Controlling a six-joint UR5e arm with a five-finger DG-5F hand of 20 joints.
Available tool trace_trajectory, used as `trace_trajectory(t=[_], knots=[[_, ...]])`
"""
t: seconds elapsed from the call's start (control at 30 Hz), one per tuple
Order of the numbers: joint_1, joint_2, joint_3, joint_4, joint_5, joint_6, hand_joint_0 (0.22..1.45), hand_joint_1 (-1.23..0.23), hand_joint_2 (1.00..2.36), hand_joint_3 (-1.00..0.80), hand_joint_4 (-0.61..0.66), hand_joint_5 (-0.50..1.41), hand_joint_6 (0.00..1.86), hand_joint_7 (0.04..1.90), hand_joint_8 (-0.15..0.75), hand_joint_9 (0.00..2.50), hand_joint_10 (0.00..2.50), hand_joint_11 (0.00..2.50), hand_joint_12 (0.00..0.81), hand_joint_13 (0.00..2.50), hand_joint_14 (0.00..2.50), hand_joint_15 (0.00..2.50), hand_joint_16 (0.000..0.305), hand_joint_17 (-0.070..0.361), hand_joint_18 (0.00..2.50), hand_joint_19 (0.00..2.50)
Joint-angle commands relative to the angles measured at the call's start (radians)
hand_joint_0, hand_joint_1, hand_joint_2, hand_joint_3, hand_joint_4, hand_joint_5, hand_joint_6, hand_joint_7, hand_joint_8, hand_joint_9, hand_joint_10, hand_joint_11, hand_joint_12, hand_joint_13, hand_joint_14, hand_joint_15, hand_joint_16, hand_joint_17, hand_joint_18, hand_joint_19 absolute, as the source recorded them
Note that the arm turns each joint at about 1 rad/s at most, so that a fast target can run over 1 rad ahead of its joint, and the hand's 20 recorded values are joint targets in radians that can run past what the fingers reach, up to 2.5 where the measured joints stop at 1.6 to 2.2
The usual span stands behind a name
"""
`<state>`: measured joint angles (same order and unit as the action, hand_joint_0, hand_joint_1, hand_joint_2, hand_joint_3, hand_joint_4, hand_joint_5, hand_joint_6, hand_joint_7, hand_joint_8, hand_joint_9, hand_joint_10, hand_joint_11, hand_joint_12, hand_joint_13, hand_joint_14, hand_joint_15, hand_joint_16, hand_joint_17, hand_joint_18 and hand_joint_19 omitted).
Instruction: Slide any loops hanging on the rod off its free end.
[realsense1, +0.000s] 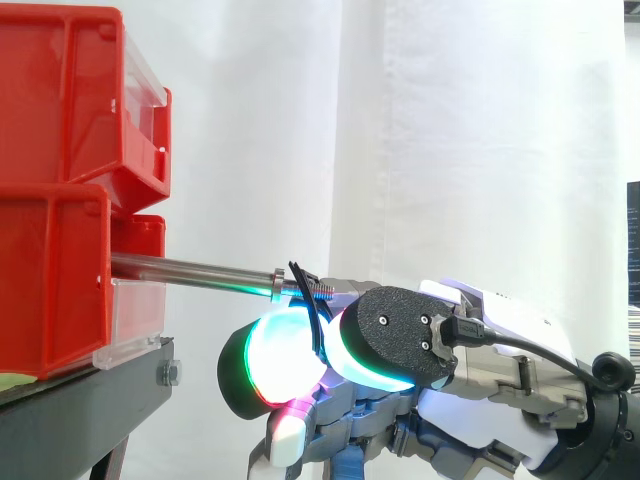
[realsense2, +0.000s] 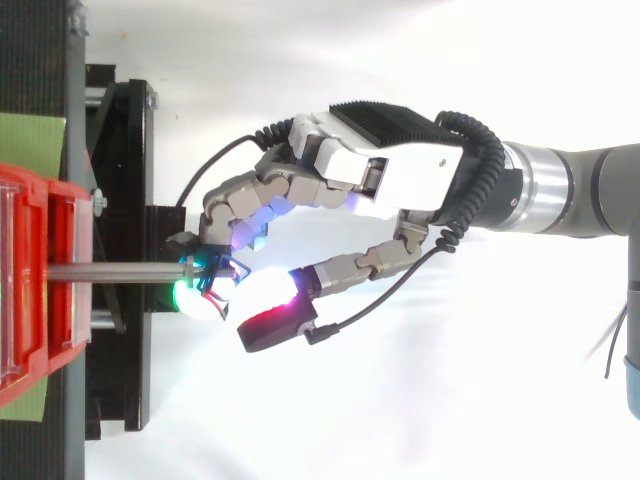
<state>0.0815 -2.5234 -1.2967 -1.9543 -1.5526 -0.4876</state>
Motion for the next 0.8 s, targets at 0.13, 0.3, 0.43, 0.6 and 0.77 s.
trace_trajectory(t=[0.13, 0.3, 0.43, 0.6, 0.77], knots=[[-0.002, 0.000, 0.001, -0.003, -0.001, 0.014, 0.63, -0.72, 1.00, 0.11, 0.02, -0.15, 0.92, 1.27, 0.383, 0.91, 0.01, 0.54, 0.404, 0.95, 0.01, 0.31, 0.066, 0.149, 1.11, 0.72], [-0.002, 0.000, 0.001, -0.015, 0.000, 0.030, 0.63, -0.72, 1.00, 0.11, 0.03, -0.15, 0.92, 1.26, 0.385, 0.91, 0.01, 0.54, 0.408, 0.96, 0.01, 0.31, 0.066, 0.150, 1.11, 0.72], [-0.003, 0.000, 0.001, -0.025, 0.002, 0.047, 0.63, -0.72, 1.00, 0.11, 0.03, -0.15, 0.92, 1.26, 0.388, 0.91, 0.01, 0.53, 0.411, 0.96, 0.01, 0.31, 0.067, 0.150, 1.11, 0.72], [-0.005, 0.001, -0.001, -0.118, -0.017, 0.070, 0.62, -0.72, 1.00, 0.11, 0.03, -0.15, 0.92, 1.26, 0.385, 0.91, 0.01, 0.54, 0.411, 0.96, 0.01, 0.31, 0.067, 0.150, 1.11, 0.72], [-0.005, 0.011, -0.001, -0.184, -0.026, 0.072, 0.62, -0.72, 1.00, 0.11, 0.03, -0.15, 0.91, 1.27, 0.388, 0.91, 0.01, 0.53, 0.412, 0.96, 0.01, 0.31, 0.067, 0.151, 1.11, 0.72]])
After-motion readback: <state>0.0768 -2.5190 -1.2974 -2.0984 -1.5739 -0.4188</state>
